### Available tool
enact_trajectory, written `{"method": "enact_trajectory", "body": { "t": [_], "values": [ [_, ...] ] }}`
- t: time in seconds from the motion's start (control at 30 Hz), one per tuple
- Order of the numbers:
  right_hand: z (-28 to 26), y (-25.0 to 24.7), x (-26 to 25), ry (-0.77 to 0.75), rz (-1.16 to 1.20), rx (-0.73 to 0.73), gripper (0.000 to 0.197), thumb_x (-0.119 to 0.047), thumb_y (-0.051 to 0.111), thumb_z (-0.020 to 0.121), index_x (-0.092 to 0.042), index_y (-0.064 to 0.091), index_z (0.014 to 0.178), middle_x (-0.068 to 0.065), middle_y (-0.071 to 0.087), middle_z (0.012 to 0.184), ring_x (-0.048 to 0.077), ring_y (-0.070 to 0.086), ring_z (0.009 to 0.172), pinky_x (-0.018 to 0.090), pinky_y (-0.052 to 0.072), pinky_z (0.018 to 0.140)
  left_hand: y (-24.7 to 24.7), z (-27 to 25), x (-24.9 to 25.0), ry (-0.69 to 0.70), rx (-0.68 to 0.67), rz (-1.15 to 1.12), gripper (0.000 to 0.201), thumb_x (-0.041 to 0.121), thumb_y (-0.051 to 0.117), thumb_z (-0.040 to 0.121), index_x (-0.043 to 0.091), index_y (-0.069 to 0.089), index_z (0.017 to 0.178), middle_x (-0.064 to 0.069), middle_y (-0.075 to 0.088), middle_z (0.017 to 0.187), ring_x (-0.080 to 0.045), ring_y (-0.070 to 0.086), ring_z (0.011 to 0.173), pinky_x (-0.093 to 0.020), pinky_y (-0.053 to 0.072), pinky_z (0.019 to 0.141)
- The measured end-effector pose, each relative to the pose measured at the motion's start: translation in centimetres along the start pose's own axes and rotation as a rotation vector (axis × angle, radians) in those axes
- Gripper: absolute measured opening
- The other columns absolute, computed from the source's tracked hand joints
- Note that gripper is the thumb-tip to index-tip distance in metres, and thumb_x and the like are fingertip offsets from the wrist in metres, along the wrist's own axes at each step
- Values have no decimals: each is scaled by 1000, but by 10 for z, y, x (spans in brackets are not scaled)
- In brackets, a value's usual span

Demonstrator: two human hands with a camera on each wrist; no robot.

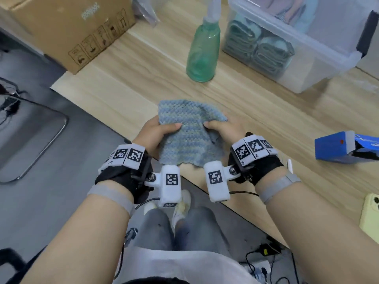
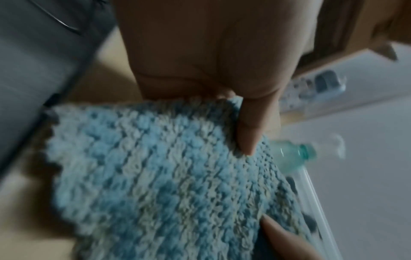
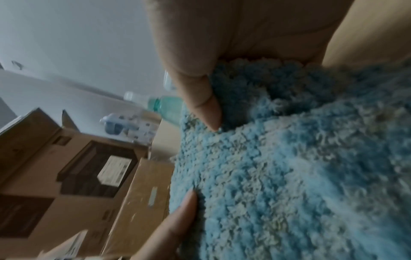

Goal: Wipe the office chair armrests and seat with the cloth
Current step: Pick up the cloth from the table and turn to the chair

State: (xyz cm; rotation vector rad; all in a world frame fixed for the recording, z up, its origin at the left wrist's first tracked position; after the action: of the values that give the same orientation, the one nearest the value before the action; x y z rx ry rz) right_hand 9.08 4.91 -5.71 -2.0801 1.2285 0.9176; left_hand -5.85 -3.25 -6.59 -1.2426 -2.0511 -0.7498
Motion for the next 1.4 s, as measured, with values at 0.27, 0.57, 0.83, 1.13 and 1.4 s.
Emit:
{"method": "enact_trajectory", "body": {
  "t": [0.27,0.57,0.83,1.13,1.4],
  "values": [
    [-14,164,3,42,-27,-416,20,-6,63,80,-5,62,101,16,69,92,32,67,85,46,55,83,-136,-81,-36,155,321,-427,22,3,52,84,14,56,103,-3,67,95,-10,71,70,-24,57,59],
    [-115,348,84,120,-260,-825,30,-19,63,81,-7,62,109,22,62,119,38,60,108,57,44,97,-256,-231,-149,223,705,-734,31,5,56,81,10,51,112,-10,63,105,-23,65,88,-32,58,71],
    [-214,447,152,317,-430,-1062,40,-23,56,87,-3,52,122,19,59,124,34,59,111,49,46,97,-301,-328,-226,372,822,-1037,39,5,50,84,5,49,123,-16,61,118,-27,65,99,-37,58,77],
    [-286,560,210,683,-657,-1432,64,-41,61,77,-9,45,130,16,52,135,31,56,117,45,52,91,-380,-383,-277,529,1100,-1313,31,3,44,88,9,51,118,-8,65,106,-20,69,88,-37,58,77],
    [-280,646,224,797,-1180,-1553,53,-43,48,75,-14,52,120,6,70,108,19,68,96,32,59,71,-442,-372,-300,579,1293,-1526,32,2,47,87,13,51,117,-7,64,109,-20,67,92,-36,58,79]
  ]
}}
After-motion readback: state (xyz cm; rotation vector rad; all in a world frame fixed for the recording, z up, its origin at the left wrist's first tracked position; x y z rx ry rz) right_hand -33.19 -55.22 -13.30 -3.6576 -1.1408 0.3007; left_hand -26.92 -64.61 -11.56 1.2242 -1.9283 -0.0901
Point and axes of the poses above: each hand's wrist, its own z-axis towards the middle knuckle, its own y-axis out of the palm, x = y × z, the point moved 7 cm from there along z, towards the middle knuckle
